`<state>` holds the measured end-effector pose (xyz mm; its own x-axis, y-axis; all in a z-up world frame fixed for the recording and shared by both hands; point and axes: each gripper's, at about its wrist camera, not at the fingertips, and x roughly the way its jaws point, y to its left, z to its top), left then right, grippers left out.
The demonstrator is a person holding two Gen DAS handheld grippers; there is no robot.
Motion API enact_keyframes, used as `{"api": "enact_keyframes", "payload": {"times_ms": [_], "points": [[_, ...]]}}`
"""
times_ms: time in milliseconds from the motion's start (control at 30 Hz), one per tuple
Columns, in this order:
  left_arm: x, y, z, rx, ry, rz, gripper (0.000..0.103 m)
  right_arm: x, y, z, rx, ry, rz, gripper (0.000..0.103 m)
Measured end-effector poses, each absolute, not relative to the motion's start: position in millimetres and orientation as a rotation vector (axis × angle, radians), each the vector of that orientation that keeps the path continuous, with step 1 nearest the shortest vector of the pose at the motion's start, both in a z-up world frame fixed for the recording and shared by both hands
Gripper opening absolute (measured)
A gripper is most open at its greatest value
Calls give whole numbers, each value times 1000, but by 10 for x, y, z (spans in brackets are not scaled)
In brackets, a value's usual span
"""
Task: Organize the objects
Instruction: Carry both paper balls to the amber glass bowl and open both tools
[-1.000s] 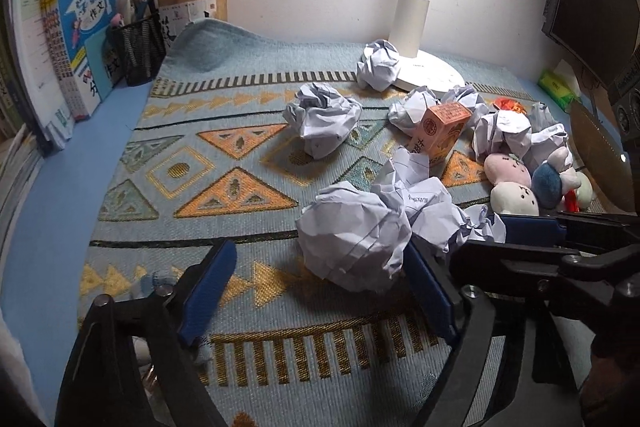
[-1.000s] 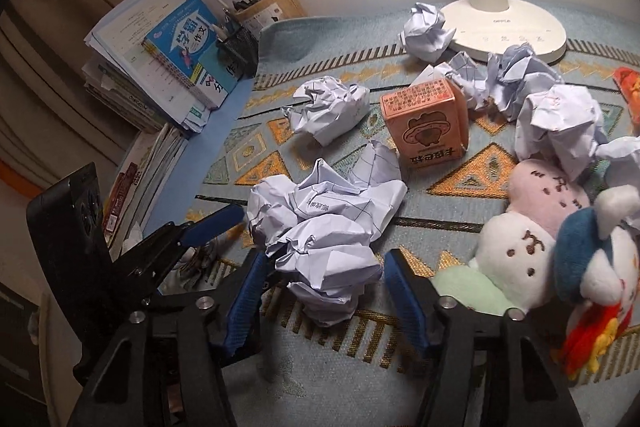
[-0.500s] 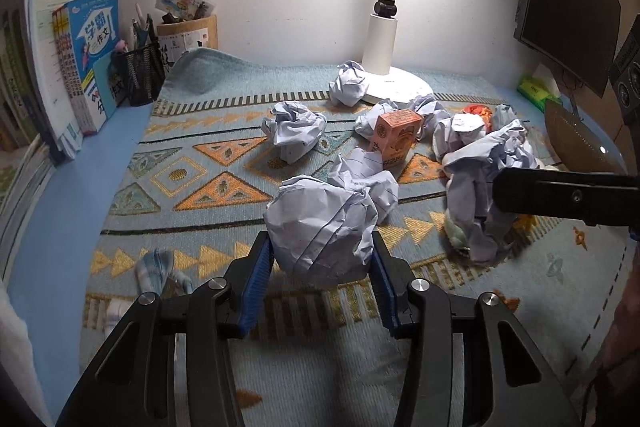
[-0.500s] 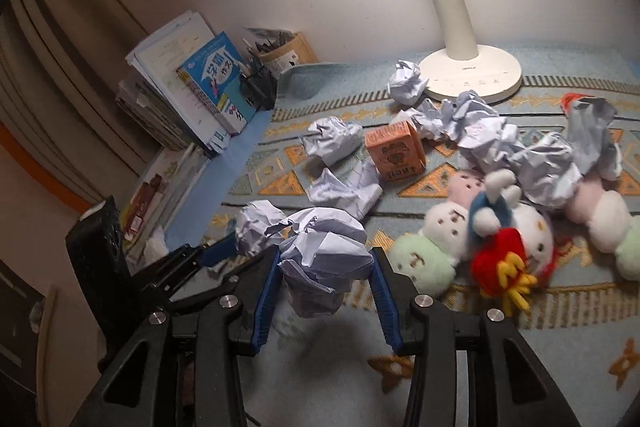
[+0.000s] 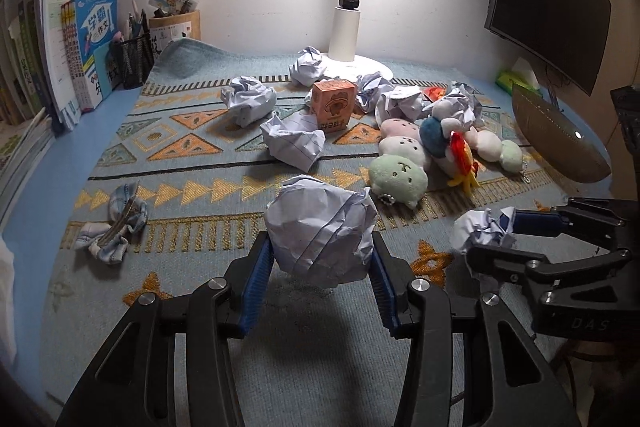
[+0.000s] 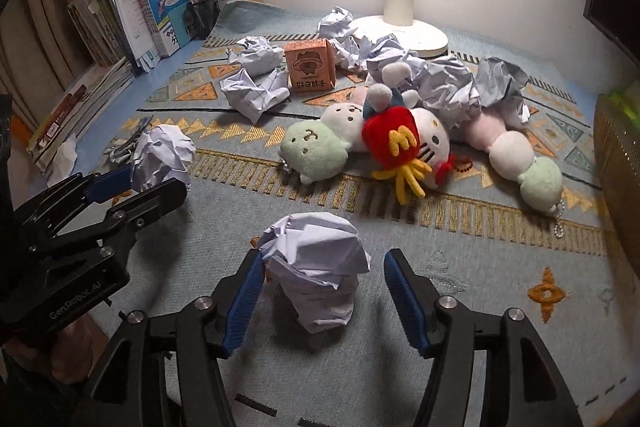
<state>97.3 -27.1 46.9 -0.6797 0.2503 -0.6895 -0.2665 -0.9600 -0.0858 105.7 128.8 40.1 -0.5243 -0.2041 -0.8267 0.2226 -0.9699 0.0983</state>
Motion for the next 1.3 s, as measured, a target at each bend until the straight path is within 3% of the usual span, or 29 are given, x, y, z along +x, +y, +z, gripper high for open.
{"api": "enact_keyframes", "payload": {"times_ms": [267, 300, 333, 500, 733, 933, 1133, 1300], "points": [[1047, -259, 533, -1073, 26, 2655, 44, 1142, 1459, 302, 1337, -164, -2497, 66], [1047, -238, 542, -1069, 31, 2655, 44, 1143, 1473, 300, 1319, -202, -2486, 62], [1047, -215, 552, -1066, 38, 2655, 44, 1149, 1494, 299, 1300, -236, -2474, 44], [1048, -29, 679, -1031, 90, 2655, 44, 1227, 1638, 486, 1217, -263, -2532, 44], [959, 561, 1233, -861, 137, 2606, 44, 1406, 2393, 1240, 1056, -238, -2772, 44], [750, 1485, 1484, -819, 25, 2431, 44, 1442, 3396, 1718, 1057, -278, -3012, 44], [528, 2525, 1377, -841, 47, 2291, 44, 1396, 4183, 1643, 1193, -405, -3153, 44], [336, 2939, 1076, -913, 0, 2219, 44, 1372, 4460, 1457, 1280, -484, -3155, 45]]}}
